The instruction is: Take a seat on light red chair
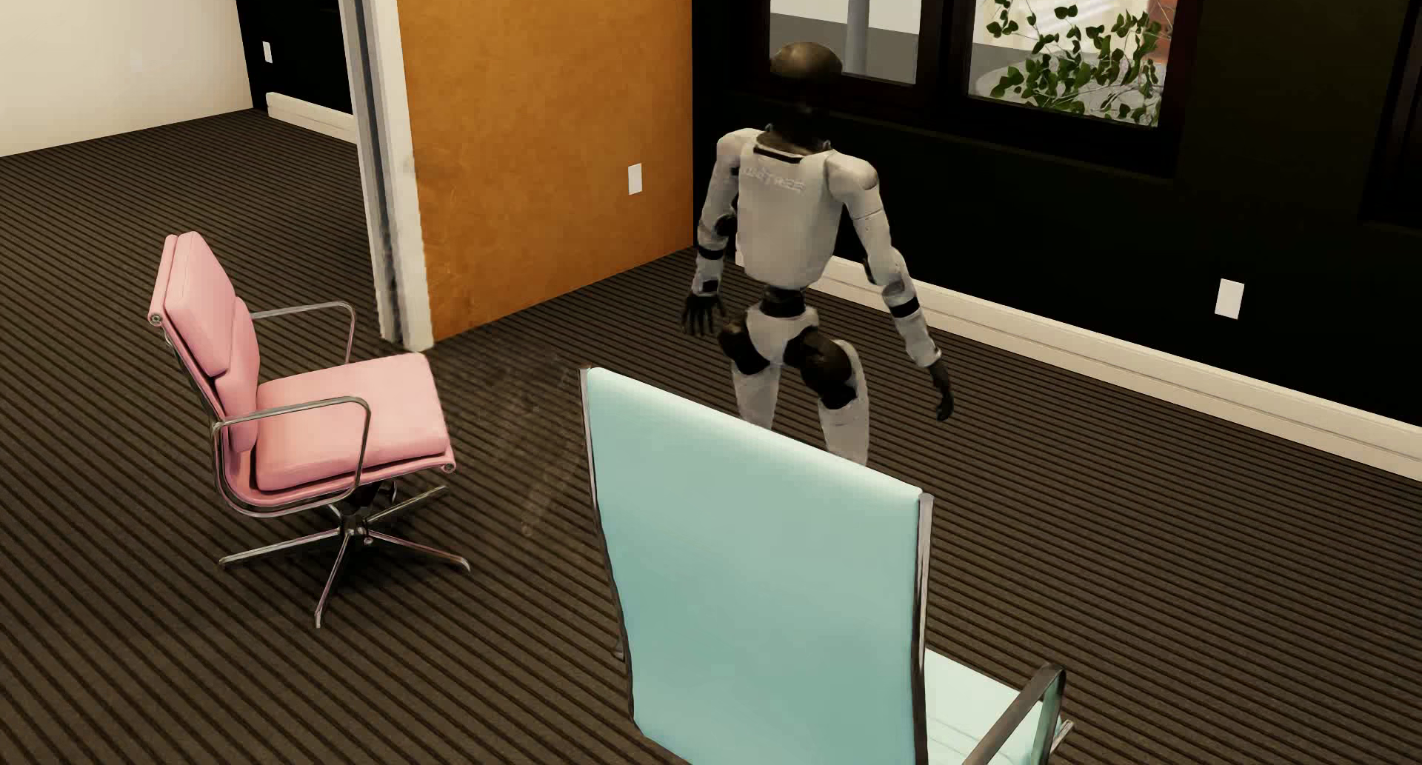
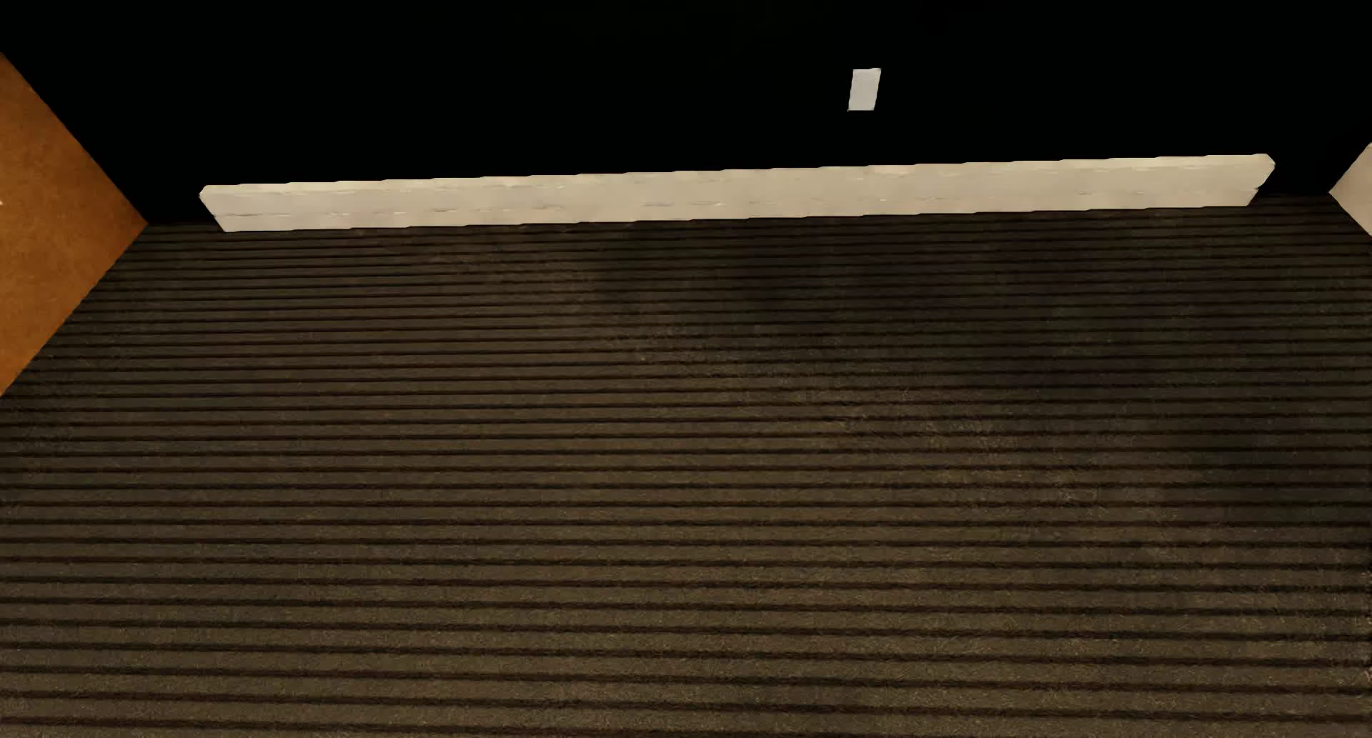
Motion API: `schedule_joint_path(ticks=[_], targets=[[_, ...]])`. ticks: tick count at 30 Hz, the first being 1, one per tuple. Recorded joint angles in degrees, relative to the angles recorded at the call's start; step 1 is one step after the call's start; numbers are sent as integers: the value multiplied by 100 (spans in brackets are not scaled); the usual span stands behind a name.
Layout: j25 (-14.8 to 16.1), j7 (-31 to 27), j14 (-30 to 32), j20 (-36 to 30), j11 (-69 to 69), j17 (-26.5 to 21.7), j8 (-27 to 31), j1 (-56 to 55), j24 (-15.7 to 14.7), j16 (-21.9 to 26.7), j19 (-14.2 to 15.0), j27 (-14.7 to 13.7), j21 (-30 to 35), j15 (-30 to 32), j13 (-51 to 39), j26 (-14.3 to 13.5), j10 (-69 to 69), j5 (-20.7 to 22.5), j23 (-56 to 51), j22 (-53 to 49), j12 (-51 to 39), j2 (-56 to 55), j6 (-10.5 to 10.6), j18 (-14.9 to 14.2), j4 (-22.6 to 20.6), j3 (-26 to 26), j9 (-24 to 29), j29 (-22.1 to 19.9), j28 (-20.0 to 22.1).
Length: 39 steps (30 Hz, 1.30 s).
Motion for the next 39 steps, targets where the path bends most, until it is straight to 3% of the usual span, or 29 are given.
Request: schedule_joint_path(ticks=[4, 9, 14, 15, 18, 24, 27, 28, 29, 30, 33, 35, 36, 37, 38, 39], targets=[[-45, 24, 63, -49, 95, 40, -43, -8, 141, -17, -60, -64, -29, -145, -32, 36, 20, 125, -37, -36, 75, 26, -13, -51, 150, -12, 10, -26, -100], [-88, -129, 187, -85, 584, 97, 199, -79, 54, 85, -160, -129, 51, -749, 62, 36, 89, 367, -138, -103, 8, -1, -30, -114, 299, -58, 40, 56, -76], [-268, -369, 525, 89, 441, -83, -269, -473, 158, -54, -200, -175, 276, -713, 129, -12, 43, 330, -300, -306, -178, 165, 90, -254, 274, 129, 149, 227, -7], [-397, -424, 568, 75, 325, -198, -340, -623, 255, -102, -264, -174, 330, -734, 158, -50, 95, 326, -394, -367, -181, 230, 111, -283, 218, 171, 179, 296, -42], [-321, -228, 382, 237, 95, -366, -637, -803, 578, -160, -451, -247, 237, -722, 175, -77, 521, 295, -433, -365, -166, 481, 160, -106, 130, 305, 346, 198, -268], [-422, 85, 300, 614, 4, -340, -1119, -870, 677, -22, -991, -342, 54, -815, 307, -148, 640, 229, -420, -265, 22, 1060, 116, -110, 580, 312, 435, 160, -397], [-539, 435, 174, 782, -56, -299, -1365, -853, 868, 27, -1269, -431, 125, -604, 200, -331, 428, 222, -429, -257, 10, 1414, 101, 94, 646, 314, 554, 117, -381], [-79, 322, -21, 672, -232, -246, -1363, -1066, 579, 16, -821, -296, 42, -891, 381, 153, 535, 262, -408, -451, 271, 1445, 147, 3, 463, 365, 225, -238, -510], [-67, 357, 64, 684, -133, -246, -1401, -989, 631, 28, -791, -309, 42, -841, 395, 144, 431, 223, -491, -473, 330, 1502, 140, 60, 345, 359, 201, -262, -539], [36, 226, 475, 587, 176, -223, -1405, -954, 606, 36, -644, -345, 17, -842, 397, 125, 276, 43, -529, -461, 363, 1483, 74, -70, 193, 362, 189, -383, -515], [344, 178, 449, 297, 1702, -292, -1380, -602, 662, 64, 82, -332, 54, -504, 450, 74, 193, -633, -596, -510, 455, 1209, 31, 277, -253, 327, 260, -378, -501], [342, 165, 472, 346, 2997, -230, -1087, -182, 609, 149, 225, -277, 55, -243, 346, 124, -172, -875, -582, -555, 438, 577, 33, 569, -409, 197, 346, -408, -492], [444, 122, 479, 264, 3476, -145, -858, 56, 518, 216, 212, -276, 50, -364, 325, 165, -344, -791, -595, -555, 393, 279, 21, 614, -442, 109, 424, -485, -480], [542, 66, 473, 170, 3783, -77, -604, 267, 482, 265, -61, -272, 106, -601, 327, 214, -503, -562, -601, -549, 370, 8, 24, 645, -482, -1, 460, -456, -481], [442, 32, 406, 27, 3971, -34, -363, 405, 448, 311, -262, -278, 99, -804, 310, 207, -542, -332, -611, -546, 323, -302, 14, 667, -502, -101, 502, -345, -477], [269, 38, 271, -93, 4058, 4, -176, 428, 454, 364, -137, -303, 28, -875, 299, 175, -415, -152, -641, -553, 254, -672, -20, 678, -508, -196, 525, -233, -489]])
